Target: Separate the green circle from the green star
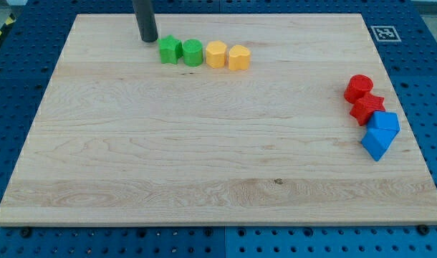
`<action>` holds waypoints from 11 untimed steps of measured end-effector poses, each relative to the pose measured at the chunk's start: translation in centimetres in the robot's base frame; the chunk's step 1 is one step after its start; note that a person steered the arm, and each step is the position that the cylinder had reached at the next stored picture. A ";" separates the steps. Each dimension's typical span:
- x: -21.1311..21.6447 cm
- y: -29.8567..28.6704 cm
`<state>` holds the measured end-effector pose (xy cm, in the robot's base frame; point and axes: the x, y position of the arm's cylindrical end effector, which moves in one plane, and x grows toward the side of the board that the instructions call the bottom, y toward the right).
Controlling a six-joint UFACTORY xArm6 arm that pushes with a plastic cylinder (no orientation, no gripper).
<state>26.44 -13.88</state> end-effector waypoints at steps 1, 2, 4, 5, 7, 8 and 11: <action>0.0 0.0; 0.0 0.0; -0.6 1.3; 0.8 8.0; 7.4 6.1; 10.6 1.0; 9.8 12.8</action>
